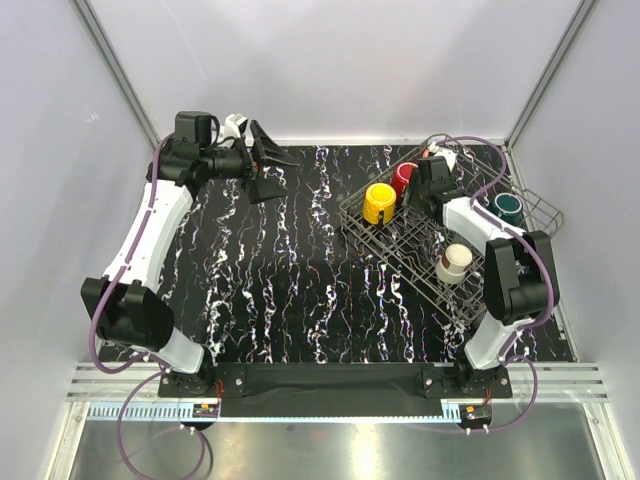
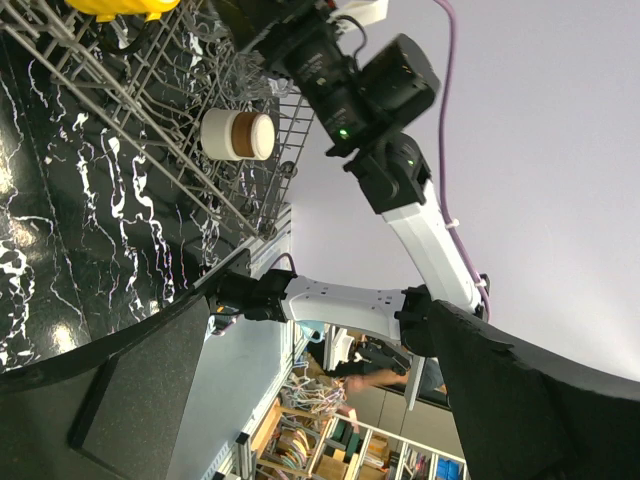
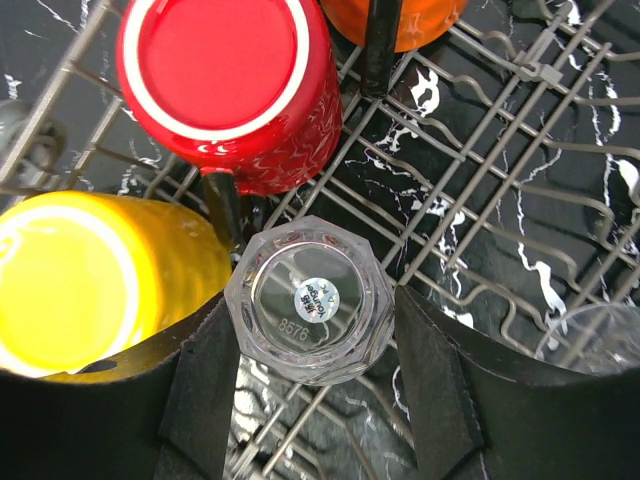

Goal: Load the cups into the dish rack

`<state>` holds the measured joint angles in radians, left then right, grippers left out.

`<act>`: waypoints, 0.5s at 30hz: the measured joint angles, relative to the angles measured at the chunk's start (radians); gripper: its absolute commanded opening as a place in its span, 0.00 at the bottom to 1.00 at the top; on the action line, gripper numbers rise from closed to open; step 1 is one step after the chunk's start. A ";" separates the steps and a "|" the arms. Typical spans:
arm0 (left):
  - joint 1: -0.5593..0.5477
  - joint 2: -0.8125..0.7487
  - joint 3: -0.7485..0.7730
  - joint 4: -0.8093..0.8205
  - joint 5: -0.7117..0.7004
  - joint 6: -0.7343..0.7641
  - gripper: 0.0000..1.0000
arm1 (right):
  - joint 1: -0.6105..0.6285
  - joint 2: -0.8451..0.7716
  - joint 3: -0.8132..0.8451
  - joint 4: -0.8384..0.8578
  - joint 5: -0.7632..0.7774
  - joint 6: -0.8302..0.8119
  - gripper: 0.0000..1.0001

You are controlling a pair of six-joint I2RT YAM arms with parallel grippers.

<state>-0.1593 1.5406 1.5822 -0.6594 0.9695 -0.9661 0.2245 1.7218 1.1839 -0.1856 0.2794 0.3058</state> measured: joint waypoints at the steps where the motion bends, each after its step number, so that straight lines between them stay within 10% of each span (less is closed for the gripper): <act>1: 0.001 0.000 0.002 0.001 0.000 0.000 0.99 | 0.000 0.012 0.000 0.010 0.000 -0.004 0.00; 15: 0.036 -0.001 0.001 0.000 0.000 -0.003 0.99 | -0.001 0.095 0.000 0.039 0.011 -0.029 0.09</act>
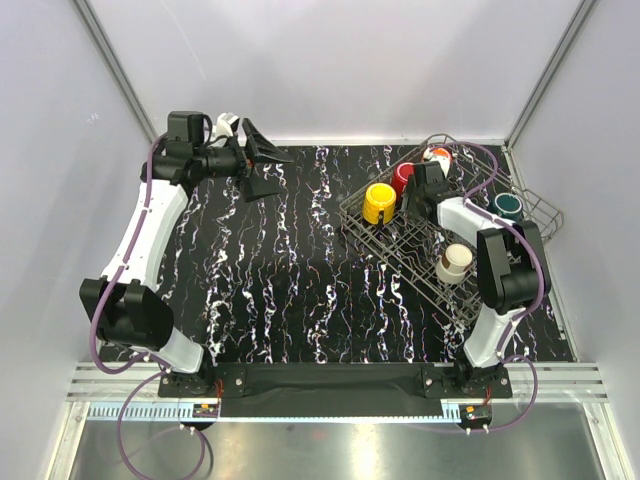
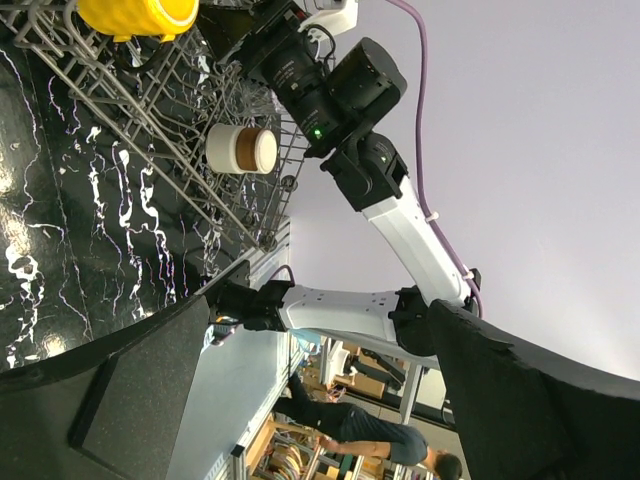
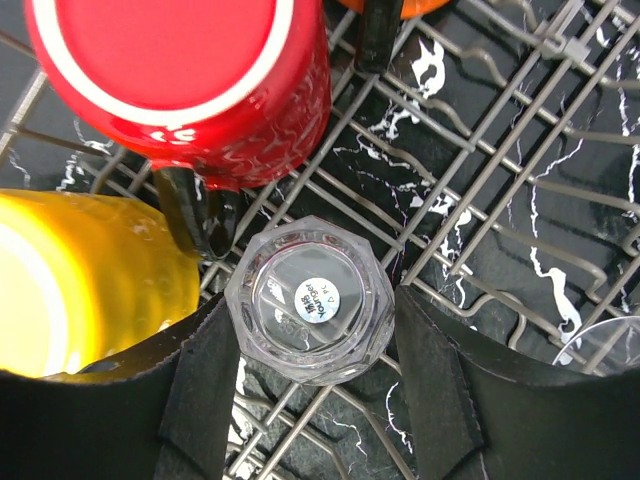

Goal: Load the cups into the dish rack

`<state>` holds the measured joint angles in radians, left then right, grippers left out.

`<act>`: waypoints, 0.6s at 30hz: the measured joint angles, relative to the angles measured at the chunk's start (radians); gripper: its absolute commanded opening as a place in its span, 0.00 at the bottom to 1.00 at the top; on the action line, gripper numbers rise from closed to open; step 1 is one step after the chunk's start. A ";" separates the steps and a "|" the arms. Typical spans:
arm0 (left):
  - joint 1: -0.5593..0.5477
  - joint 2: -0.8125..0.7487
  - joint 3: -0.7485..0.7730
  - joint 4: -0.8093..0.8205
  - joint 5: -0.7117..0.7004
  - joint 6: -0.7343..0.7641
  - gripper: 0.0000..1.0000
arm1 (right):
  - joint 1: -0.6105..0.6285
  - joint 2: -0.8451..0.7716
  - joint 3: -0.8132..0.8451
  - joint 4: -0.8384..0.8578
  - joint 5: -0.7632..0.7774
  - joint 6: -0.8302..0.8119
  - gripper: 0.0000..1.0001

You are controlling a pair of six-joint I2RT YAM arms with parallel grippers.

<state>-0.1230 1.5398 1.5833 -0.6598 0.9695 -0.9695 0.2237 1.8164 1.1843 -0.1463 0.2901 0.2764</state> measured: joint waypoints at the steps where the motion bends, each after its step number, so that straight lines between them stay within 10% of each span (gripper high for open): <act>1: 0.000 0.000 0.000 0.000 0.000 0.000 0.99 | 0.000 0.004 0.000 -0.001 0.000 0.002 0.11; 18: 0.001 -0.077 -0.041 0.000 0.000 -0.004 0.99 | -0.001 0.030 0.008 -0.026 -0.008 0.046 0.61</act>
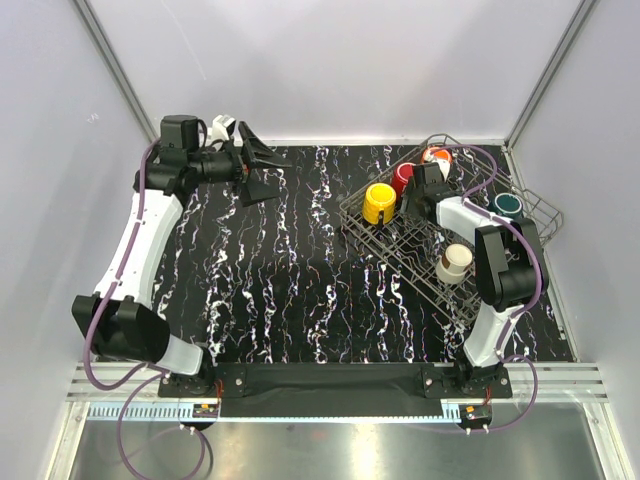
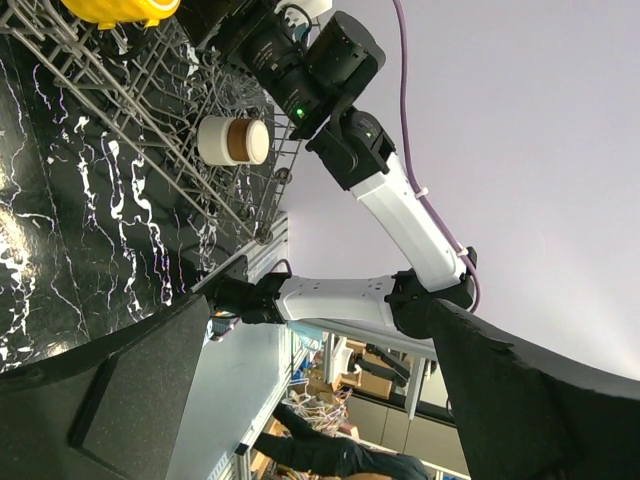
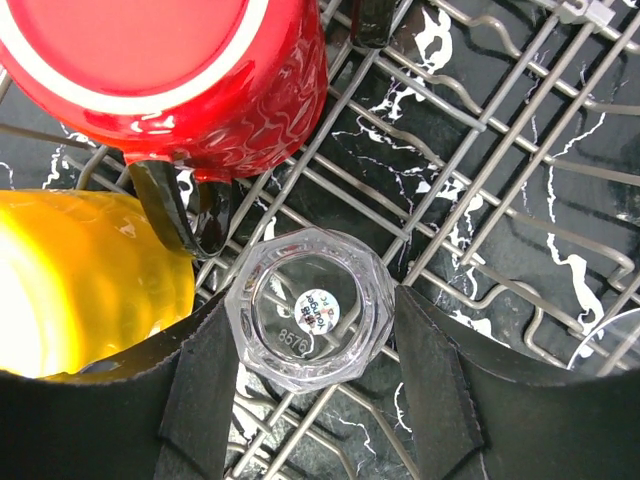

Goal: Load the cups into the dish rack

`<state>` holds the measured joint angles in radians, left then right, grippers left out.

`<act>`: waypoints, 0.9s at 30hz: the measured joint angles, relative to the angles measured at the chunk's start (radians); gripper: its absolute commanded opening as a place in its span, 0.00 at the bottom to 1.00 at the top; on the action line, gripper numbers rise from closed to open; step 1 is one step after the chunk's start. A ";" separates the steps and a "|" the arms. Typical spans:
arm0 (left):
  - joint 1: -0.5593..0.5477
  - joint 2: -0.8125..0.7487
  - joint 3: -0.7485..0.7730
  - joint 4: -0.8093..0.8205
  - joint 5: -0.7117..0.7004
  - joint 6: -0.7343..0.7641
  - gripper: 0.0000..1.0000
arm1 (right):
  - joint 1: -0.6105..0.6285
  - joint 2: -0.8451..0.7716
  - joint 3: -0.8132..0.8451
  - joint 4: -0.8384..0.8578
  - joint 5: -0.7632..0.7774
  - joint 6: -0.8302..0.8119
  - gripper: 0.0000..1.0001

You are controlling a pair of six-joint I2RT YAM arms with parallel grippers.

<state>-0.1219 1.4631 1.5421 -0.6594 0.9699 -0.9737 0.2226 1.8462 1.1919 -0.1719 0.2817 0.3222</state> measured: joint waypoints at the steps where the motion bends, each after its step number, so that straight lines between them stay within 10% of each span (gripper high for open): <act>1: 0.000 -0.003 -0.004 0.001 0.000 -0.001 0.99 | 0.000 0.000 0.000 -0.001 -0.006 0.001 0.63; 11: 0.000 -0.064 -0.073 0.006 0.000 -0.019 0.99 | 0.001 -0.012 -0.002 -0.075 -0.051 0.030 0.96; 27: 0.000 -0.220 -0.194 0.027 -0.008 -0.045 0.99 | 0.006 -0.245 0.009 -0.270 -0.076 0.050 1.00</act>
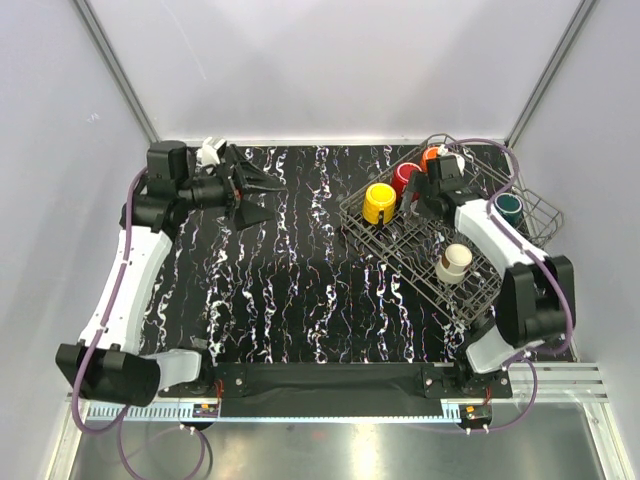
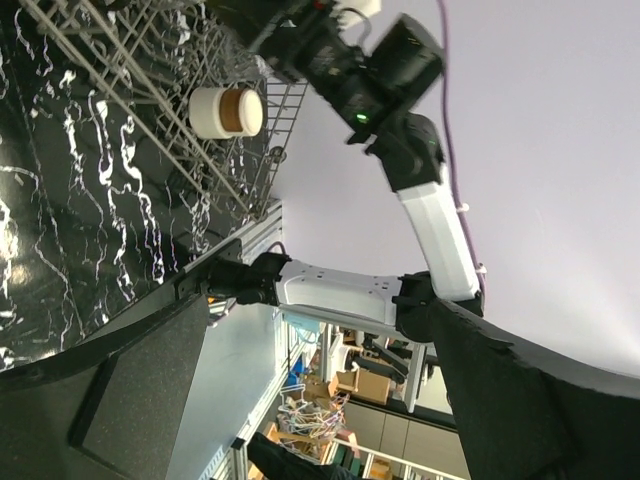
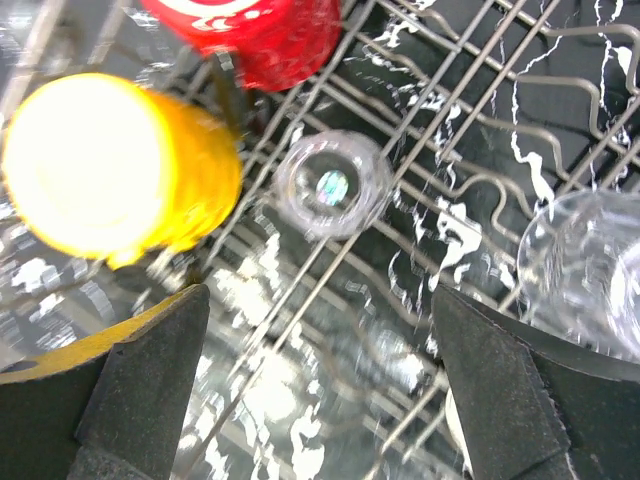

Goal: Load the cups into the dish rack

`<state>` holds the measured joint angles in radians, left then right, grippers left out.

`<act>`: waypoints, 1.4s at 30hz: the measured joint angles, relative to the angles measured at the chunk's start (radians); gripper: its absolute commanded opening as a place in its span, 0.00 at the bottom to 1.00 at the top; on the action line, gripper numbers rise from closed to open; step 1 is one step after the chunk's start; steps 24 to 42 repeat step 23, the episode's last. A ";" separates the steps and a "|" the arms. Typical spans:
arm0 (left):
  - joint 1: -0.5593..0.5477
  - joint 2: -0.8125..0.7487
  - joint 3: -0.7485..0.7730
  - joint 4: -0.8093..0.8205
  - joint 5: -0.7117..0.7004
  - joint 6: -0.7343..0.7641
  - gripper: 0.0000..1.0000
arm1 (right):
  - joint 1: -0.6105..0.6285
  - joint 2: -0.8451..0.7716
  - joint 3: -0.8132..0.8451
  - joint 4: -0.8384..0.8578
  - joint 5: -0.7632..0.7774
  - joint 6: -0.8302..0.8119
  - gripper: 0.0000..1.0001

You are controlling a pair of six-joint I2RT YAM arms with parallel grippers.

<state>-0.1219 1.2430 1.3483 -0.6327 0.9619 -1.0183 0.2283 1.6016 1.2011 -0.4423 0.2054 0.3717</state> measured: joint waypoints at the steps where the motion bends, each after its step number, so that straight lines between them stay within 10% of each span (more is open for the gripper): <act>1: 0.000 -0.015 -0.015 -0.001 -0.002 0.000 0.99 | 0.000 -0.026 0.000 -0.016 -0.013 0.004 1.00; 23: -0.139 -0.202 -0.324 0.009 -0.174 0.063 0.99 | 0.005 -0.740 -0.336 -0.105 -0.262 0.189 1.00; 42: -0.139 -0.202 -0.324 0.009 -0.174 0.063 0.99 | 0.005 -0.740 -0.336 -0.105 -0.262 0.189 1.00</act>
